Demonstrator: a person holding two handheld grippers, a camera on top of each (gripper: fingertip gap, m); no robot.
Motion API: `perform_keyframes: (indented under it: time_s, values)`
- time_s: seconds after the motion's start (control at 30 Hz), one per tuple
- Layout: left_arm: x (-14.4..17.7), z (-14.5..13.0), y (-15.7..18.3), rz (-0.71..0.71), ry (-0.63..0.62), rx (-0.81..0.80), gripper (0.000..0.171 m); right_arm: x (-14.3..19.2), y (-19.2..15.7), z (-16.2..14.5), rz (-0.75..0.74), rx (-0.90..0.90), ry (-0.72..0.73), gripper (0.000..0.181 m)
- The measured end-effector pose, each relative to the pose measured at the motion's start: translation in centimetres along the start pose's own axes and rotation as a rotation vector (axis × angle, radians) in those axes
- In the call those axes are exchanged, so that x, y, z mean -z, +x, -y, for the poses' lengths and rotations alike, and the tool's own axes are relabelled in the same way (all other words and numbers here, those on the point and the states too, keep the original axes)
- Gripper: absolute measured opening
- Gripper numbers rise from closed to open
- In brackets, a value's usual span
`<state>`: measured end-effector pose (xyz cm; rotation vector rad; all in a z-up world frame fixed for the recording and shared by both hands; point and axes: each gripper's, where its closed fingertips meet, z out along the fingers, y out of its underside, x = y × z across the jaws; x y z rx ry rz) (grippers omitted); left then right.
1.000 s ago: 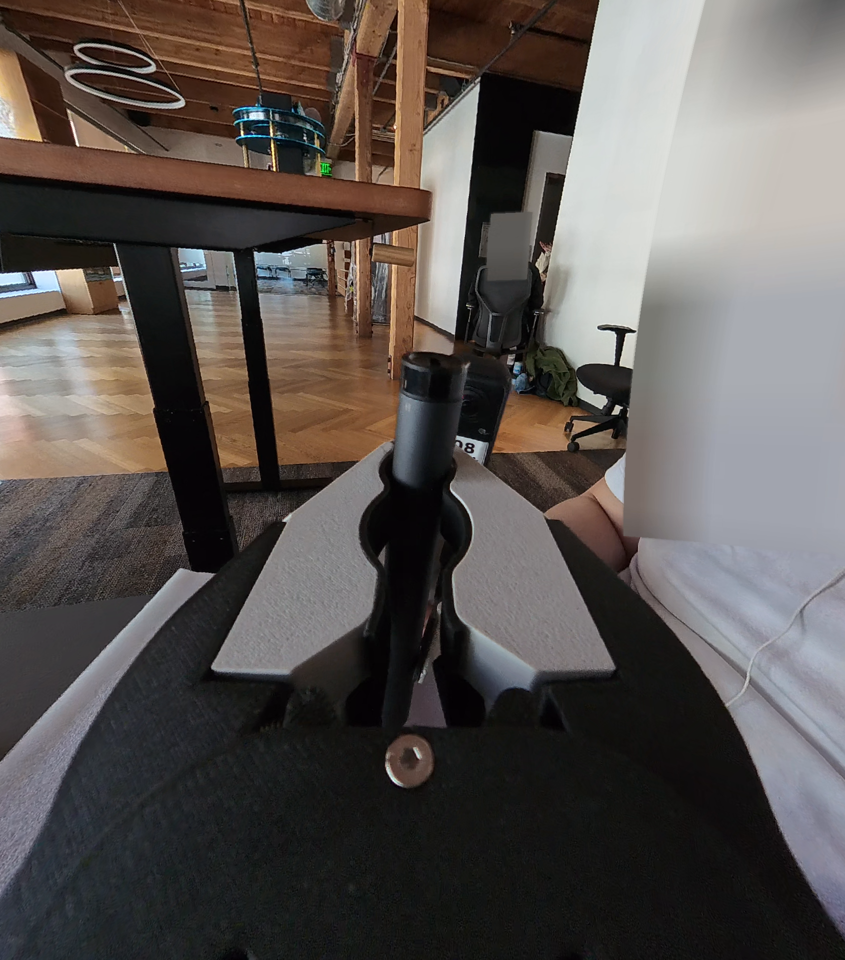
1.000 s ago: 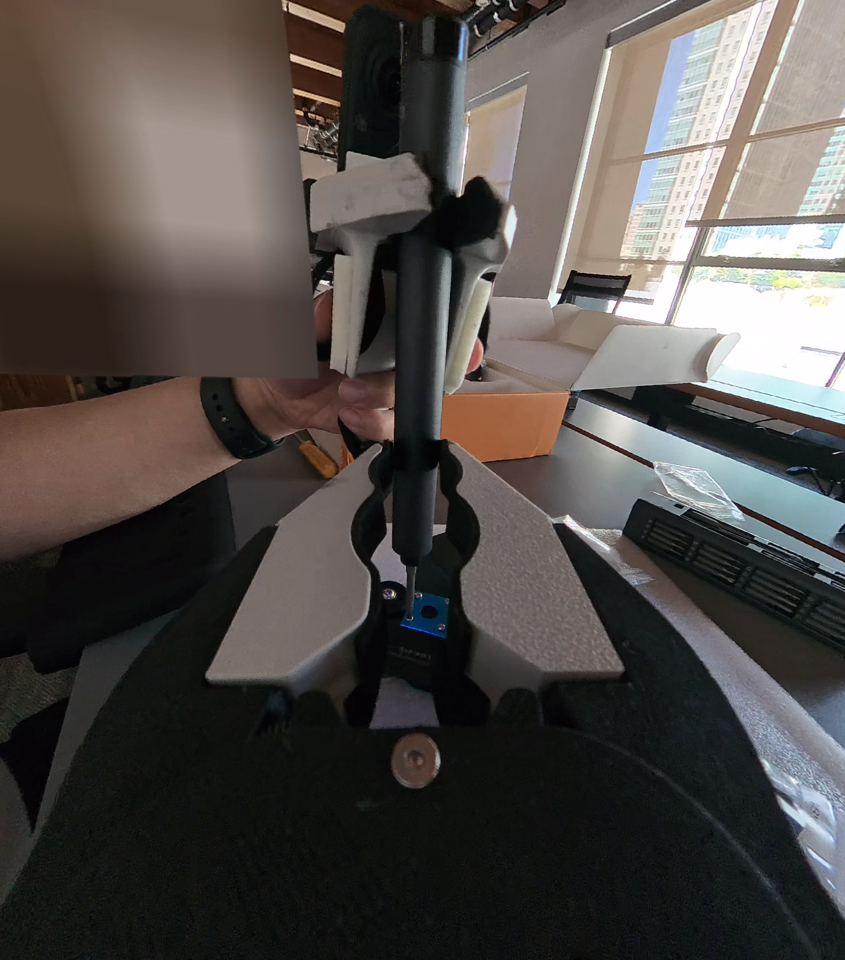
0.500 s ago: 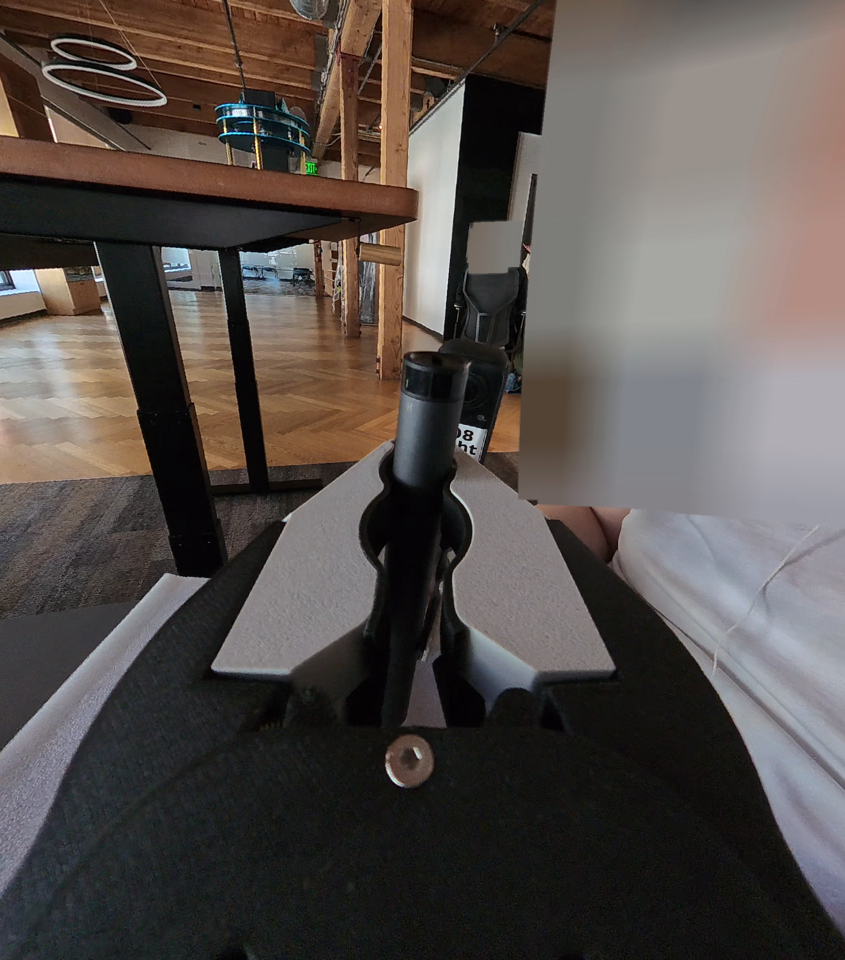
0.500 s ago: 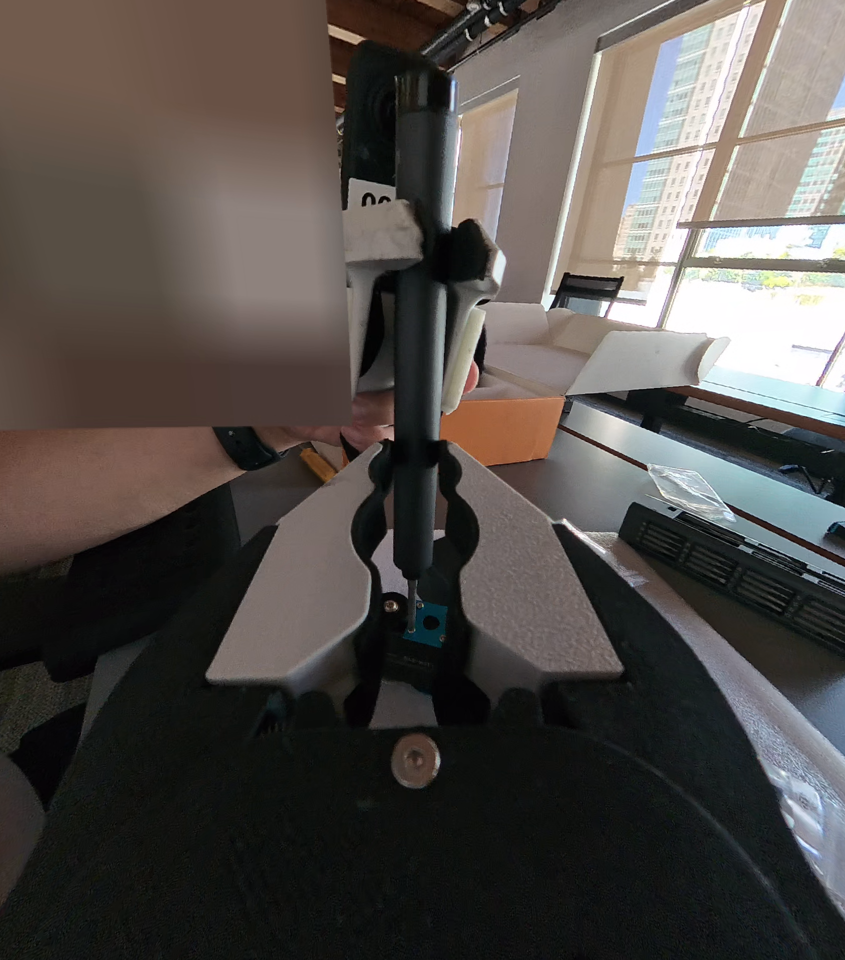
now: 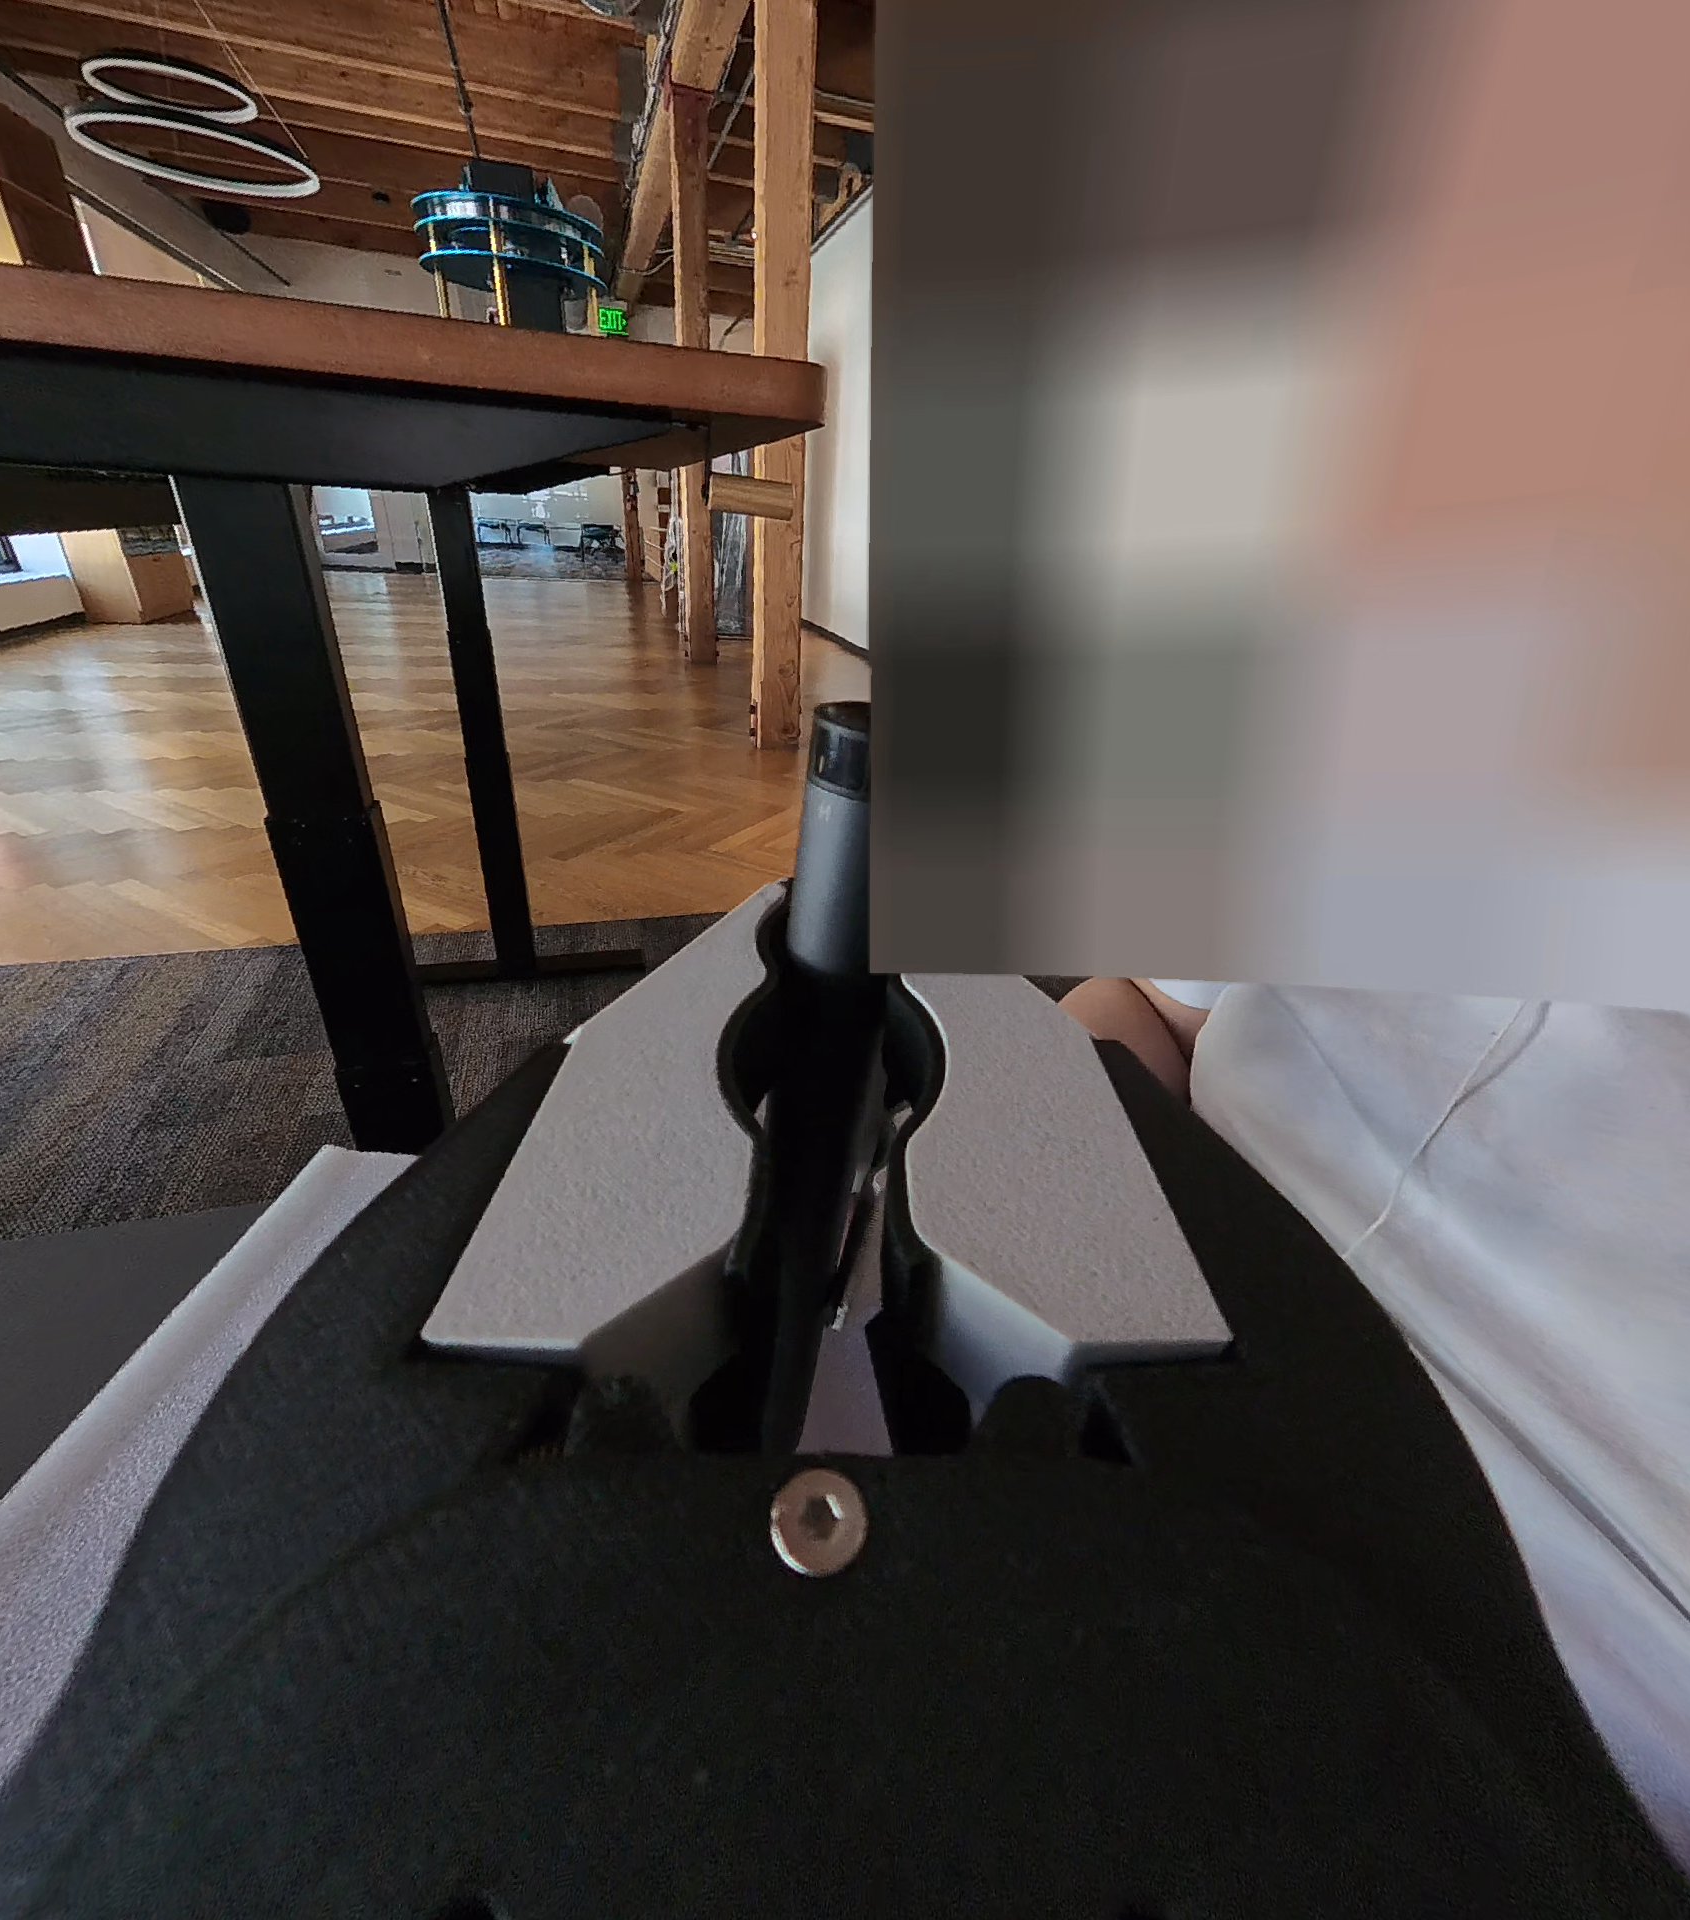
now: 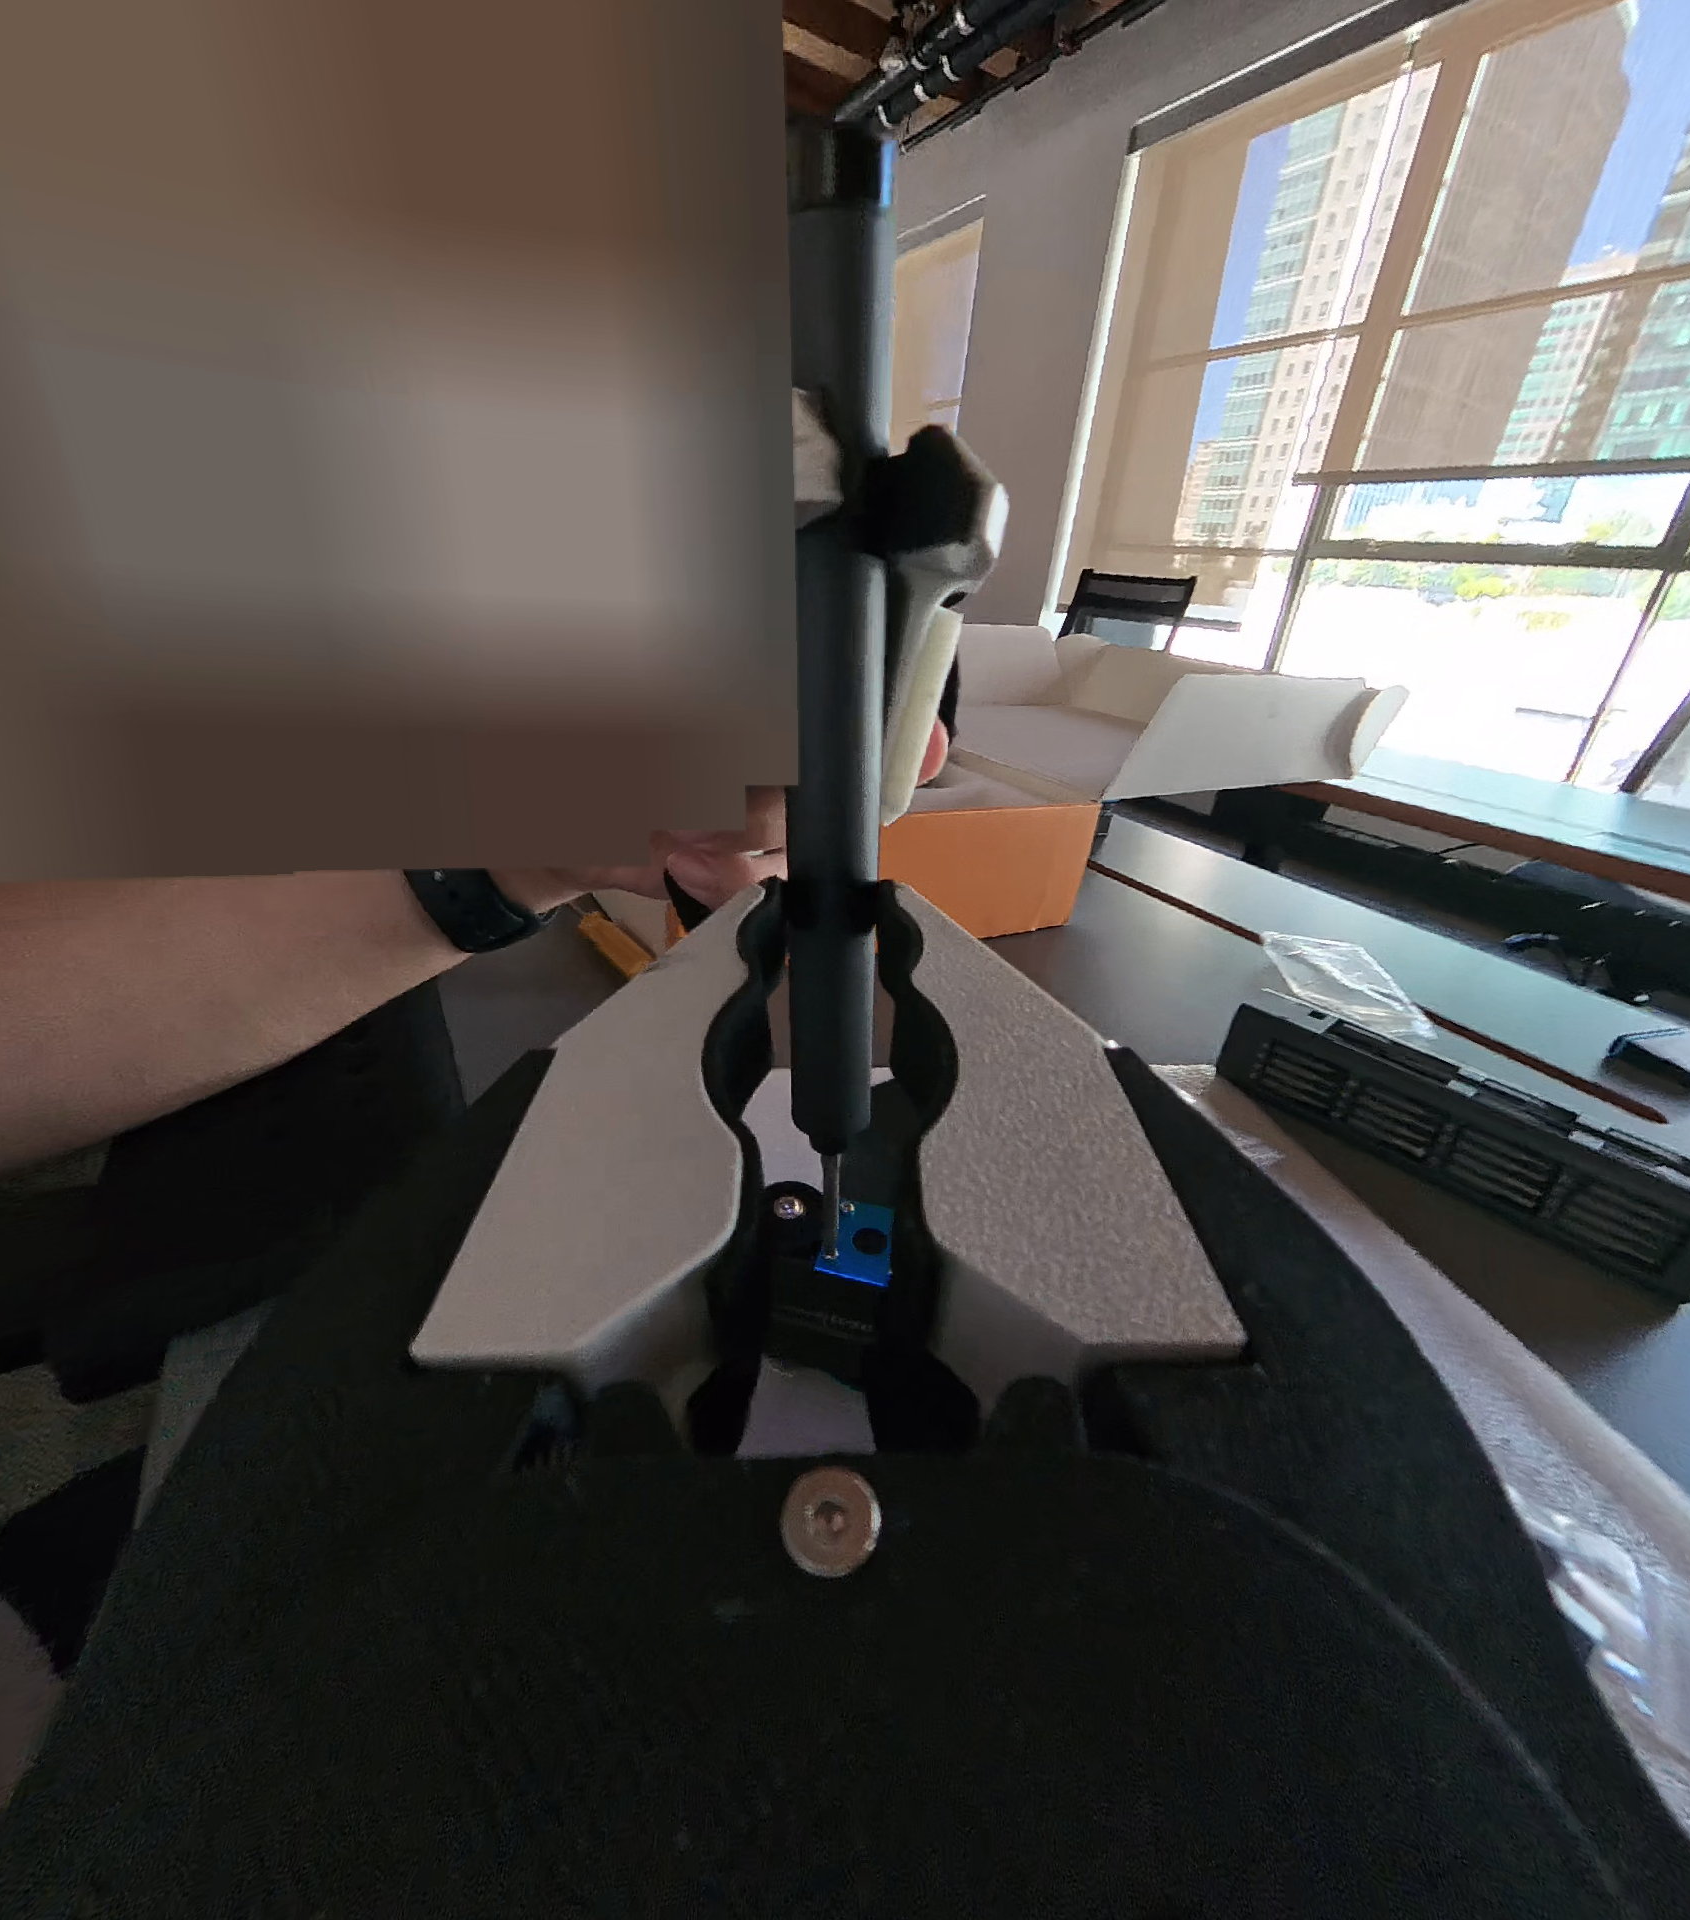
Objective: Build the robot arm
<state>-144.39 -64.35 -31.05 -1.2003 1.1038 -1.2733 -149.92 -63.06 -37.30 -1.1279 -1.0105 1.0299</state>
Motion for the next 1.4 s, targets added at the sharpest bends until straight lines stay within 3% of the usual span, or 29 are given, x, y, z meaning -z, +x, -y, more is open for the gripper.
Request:
perform_keyframes:
  time_s: [0.57,0.97,1.1,1.2,1.4]
  values:
    - [-0.1,0.0,0.4,-0.016,0.002,-0.001,0.011,0.2,0.2,-0.1,-0.009,0.095,-0.020,0.023]
    - [-0.5,-0.2,1.0,-0.050,-0.011,-0.007,0.011,0.2,-0.3,0.1,0.028,0.153,-0.019,0.017]
    - [-0.3,-0.2,1.2,-0.057,-0.009,-0.005,0.012,0.0,-0.5,0.1,0.112,0.064,-0.019,0.018]
    - [-0.4,-0.3,1.5,-0.069,-0.014,-0.014,0.012,0.1,0.0,0.5,0.152,0.018,0.009,0.039]
    - [-0.7,-0.5,1.7,-0.074,-0.013,-0.023,0.012,0.4,-0.4,0.4,0.328,-0.042,0.000,0.029]
